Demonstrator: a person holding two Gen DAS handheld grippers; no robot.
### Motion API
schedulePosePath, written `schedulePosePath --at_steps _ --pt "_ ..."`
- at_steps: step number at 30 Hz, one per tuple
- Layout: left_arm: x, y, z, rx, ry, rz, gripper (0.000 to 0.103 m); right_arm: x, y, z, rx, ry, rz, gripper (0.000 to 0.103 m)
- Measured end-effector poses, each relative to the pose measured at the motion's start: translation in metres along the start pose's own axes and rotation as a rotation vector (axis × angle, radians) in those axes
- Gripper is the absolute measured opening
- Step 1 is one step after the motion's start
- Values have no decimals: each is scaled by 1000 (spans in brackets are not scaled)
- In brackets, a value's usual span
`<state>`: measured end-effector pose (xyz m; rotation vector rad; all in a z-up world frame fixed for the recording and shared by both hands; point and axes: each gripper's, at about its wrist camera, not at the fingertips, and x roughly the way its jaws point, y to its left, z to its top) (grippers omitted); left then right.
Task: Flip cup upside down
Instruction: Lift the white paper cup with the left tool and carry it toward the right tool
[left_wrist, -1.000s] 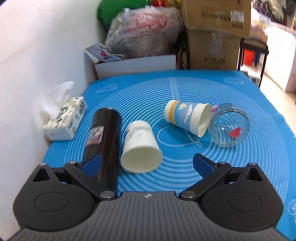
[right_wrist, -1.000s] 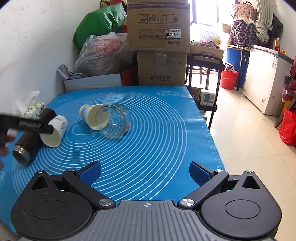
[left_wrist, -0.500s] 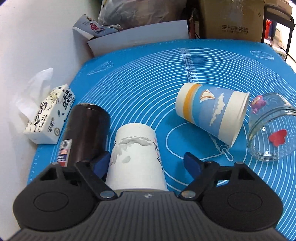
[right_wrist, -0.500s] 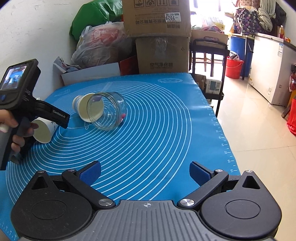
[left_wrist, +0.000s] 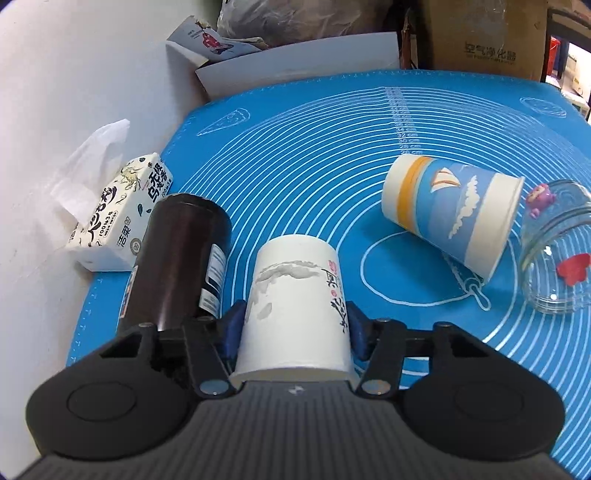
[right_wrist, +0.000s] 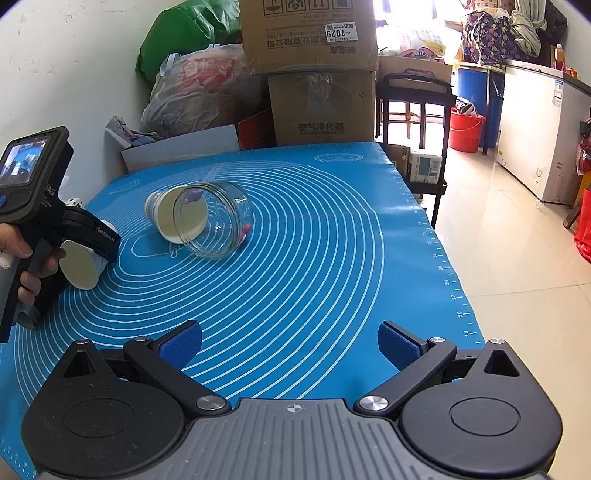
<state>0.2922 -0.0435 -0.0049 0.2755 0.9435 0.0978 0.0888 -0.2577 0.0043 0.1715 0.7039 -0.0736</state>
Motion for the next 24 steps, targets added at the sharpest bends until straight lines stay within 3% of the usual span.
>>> schedulePosePath --at_steps 13,24 --pt "-71 -11 -38 22 -62 -117 55 -8 3 1 10 -10 -3 103" --pt "-93 -33 -97 30 -3 -223 55 -17 3 -5 9 0 -14 103"
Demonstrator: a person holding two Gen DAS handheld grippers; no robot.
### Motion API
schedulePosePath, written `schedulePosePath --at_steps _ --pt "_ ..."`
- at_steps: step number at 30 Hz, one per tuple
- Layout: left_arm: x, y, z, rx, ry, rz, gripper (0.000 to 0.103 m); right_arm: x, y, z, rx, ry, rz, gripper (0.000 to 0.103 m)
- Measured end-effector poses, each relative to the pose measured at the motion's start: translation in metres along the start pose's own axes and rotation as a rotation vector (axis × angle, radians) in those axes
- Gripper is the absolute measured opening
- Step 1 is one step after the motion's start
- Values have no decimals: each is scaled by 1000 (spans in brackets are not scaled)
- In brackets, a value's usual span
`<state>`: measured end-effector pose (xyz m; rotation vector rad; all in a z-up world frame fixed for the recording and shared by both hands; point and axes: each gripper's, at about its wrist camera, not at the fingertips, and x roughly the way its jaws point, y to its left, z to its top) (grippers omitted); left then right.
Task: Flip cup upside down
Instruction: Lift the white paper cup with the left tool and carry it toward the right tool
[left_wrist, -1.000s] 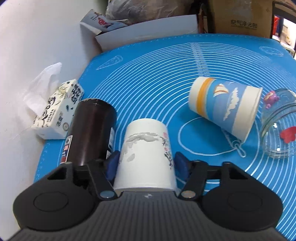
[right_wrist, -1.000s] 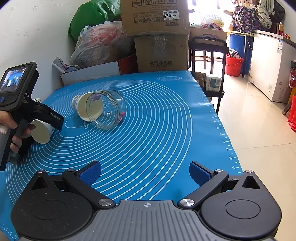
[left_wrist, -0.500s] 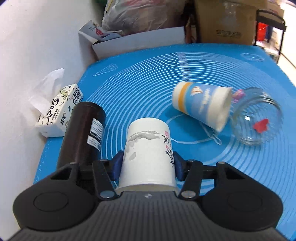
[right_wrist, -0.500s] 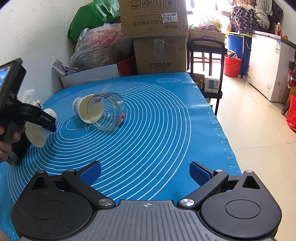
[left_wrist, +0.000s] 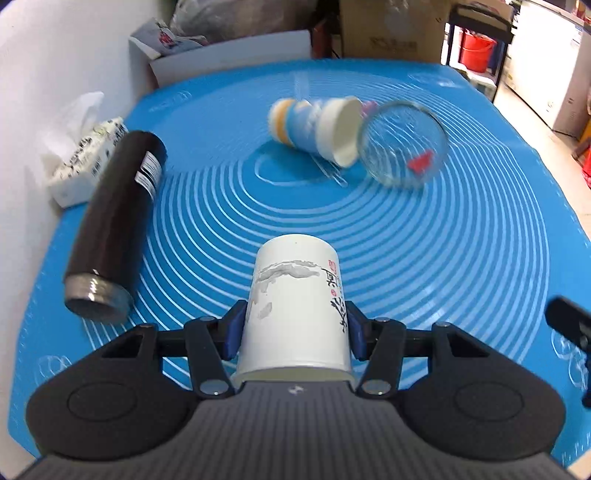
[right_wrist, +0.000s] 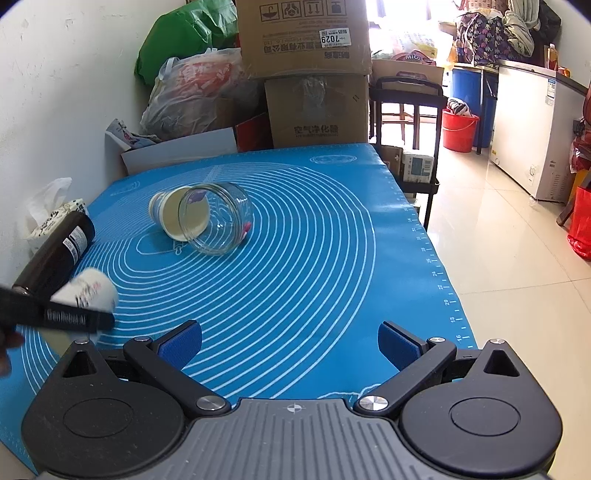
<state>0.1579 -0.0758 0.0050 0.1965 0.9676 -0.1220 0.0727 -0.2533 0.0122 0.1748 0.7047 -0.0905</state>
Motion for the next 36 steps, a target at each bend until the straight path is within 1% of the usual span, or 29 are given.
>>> schedulePosePath --at_steps 10,13,16,17,20,22,23,24,26,36 --pt "11 -5 -1 32 1 10 60 4 -2 -5 11 29 -7 103" --pt "11 -4 -2 27 5 5 61 7 -2 -6 12 40 0 103" --pt "13 -3 -3 13 12 2 65 7 0 -8 5 44 1 103" --pt "13 -3 -3 12 12 5 68 8 0 -8 5 46 2 103" --pt "12 -3 -3 9 8 2 69 7 1 -9 5 49 0 103" --pt "11 -2 -3 5 5 -7 74 8 1 -8 5 49 1 103" --pt "10 -1 -3 -5 -3 -5 81 8 1 -8 5 49 0 103" --pt "8 0 -3 -14 -14 -2 84 8 1 -8 5 48 1 103" --pt "4 0 -2 -14 -30 -3 84 7 1 -8 5 48 2 103" --pt "-9 3 -1 -18 -55 -40 85 4 6 -5 0 48 1 103"
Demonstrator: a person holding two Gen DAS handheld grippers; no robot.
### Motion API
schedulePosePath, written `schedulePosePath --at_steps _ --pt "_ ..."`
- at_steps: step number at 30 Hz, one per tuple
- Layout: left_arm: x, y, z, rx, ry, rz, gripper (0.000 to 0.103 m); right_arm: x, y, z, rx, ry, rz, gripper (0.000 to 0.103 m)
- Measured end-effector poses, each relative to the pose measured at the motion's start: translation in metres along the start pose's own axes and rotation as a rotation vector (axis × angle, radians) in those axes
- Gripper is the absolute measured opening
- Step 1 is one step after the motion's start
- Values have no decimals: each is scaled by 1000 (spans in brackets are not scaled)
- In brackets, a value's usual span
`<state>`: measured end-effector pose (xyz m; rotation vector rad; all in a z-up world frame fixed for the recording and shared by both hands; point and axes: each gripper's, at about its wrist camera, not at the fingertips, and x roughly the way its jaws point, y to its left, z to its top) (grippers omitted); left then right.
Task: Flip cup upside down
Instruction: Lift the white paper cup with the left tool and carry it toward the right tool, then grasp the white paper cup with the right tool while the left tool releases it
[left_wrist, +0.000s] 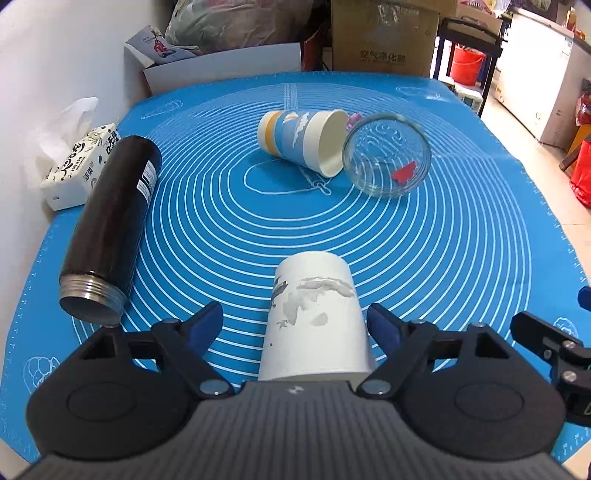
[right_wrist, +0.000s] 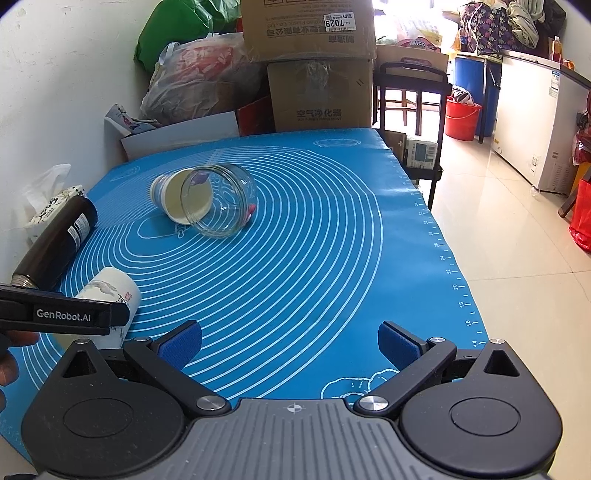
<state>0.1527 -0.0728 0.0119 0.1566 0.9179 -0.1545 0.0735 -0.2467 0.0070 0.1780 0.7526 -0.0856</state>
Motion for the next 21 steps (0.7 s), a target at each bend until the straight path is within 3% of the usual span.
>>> schedulePosePath --at_steps 7,11,21 --pt "-31 15 4 -23 -67 -2 85 -16 12 9 -27 -25 5 103" --pt "-49 35 2 -51 -106 25 89 -26 21 17 -27 -16 66 103" --pt "-59 84 -17 -40 -112 85 90 -27 62 47 -34 44 159 103"
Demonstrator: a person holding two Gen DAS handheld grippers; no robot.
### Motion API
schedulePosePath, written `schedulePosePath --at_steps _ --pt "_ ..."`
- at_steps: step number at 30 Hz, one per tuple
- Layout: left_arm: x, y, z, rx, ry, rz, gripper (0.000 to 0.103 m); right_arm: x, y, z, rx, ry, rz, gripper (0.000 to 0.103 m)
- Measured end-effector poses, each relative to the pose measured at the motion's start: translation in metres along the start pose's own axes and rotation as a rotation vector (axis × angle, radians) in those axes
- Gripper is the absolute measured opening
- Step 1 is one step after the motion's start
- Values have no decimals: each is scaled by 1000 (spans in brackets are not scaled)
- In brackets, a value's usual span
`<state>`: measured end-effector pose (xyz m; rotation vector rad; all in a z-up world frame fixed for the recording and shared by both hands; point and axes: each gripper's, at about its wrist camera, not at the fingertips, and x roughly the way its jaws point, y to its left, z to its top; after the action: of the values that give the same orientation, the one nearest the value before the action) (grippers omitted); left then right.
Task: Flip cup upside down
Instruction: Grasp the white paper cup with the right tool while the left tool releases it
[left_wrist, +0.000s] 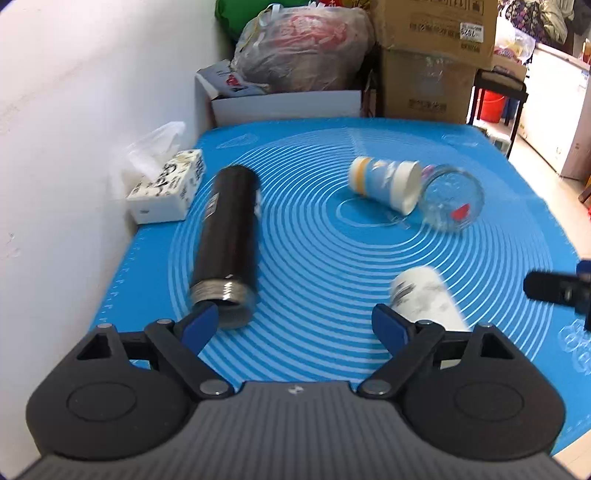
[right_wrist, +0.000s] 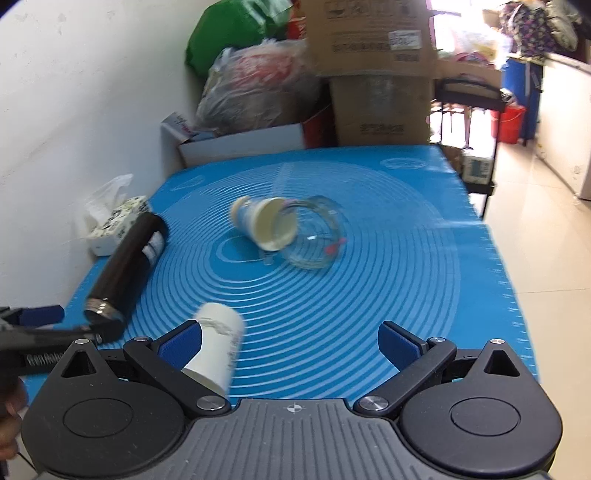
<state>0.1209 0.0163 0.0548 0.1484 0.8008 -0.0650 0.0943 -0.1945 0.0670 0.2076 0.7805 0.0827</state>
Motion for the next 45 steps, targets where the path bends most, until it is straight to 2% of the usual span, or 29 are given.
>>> schedulePosePath --at_steps 9,17,23,26,27,29,30,33,39,42,45 --pt "22 41 -11 -54 33 14 90 46 36 20 22 158 80 102" --pt "45 56 -13 -75 45 16 90 90 41 25 92 253 106 95" --pt "59 61 -13 -97 59 -5 90 120 43 26 119 328 108 82" --pt "63 61 -13 -95 62 -12 90 132 44 25 112 355 88 72" --pt "64 60 -13 -93 63 -13 90 135 43 25 113 365 88 66" --pt "66 60 -13 -89 64 -14 90 140 41 24 132 381 117 61" --pt "66 60 -13 -88 66 -14 90 139 42 24 132 374 122 53" --pt "67 59 -13 -90 69 -17 90 133 49 24 84 345 111 54" --pt "60 55 -13 -96 57 -27 90 107 49 24 43 228 137 53" --pt "54 50 -14 -98 42 -30 90 86 52 20 -31 103 91 53" --pt "51 44 -16 -99 29 -31 90 68 57 7 -141 -63 0 53"
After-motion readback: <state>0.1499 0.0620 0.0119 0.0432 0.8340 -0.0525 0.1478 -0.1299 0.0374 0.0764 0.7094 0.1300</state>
